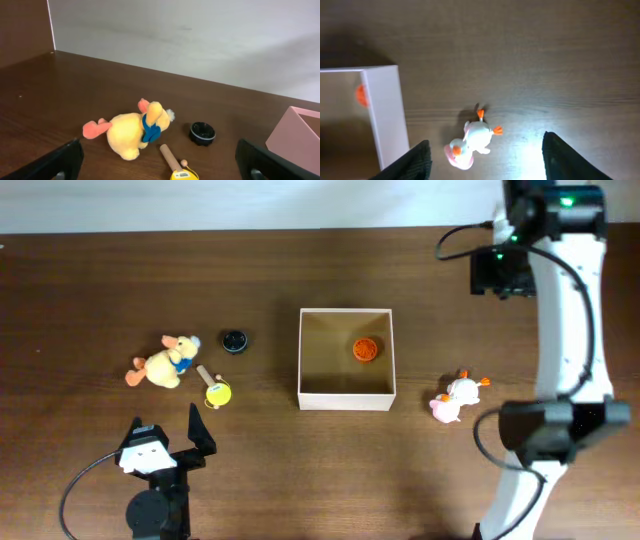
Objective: Pack container
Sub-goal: 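Lift the right gripper out and move it over the duck toy, then lower the right gripper and grasp the white duck toy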
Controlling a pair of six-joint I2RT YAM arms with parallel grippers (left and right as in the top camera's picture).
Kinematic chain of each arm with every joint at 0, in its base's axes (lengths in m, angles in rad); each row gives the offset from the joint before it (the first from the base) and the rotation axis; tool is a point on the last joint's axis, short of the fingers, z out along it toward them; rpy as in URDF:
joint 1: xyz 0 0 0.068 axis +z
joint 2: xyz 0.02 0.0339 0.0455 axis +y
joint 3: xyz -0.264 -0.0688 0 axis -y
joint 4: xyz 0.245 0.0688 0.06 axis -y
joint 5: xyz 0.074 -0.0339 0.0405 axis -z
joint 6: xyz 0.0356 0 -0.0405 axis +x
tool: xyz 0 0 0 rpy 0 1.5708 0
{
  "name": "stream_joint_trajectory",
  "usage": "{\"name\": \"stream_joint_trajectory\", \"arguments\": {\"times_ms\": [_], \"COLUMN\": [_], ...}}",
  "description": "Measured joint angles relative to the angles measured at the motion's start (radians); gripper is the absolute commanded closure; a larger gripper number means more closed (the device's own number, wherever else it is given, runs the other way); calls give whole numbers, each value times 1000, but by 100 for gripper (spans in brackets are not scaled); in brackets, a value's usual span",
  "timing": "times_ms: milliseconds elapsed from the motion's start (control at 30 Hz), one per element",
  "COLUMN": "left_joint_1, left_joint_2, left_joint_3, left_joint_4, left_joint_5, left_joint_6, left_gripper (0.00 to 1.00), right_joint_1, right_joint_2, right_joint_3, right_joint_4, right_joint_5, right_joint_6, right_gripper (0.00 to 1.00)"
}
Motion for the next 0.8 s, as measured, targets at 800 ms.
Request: {"name": "stream_joint_trajectory", "arguments": {"times_ms": [800], "left_joint_1": [0], "left_joint_2": [0], "left_joint_3": [0], "left_joint_4": [0], "left_joint_5": [0], "left_joint_6": [0], "left_gripper": [1], "right_joint_1": [-13], "right_joint_2": [-320], "right_joint_3": [-1113], "right_joint_4": [494], "right_joint_5": [-42], "right_joint_6": [2], "right_gripper": [37]}}
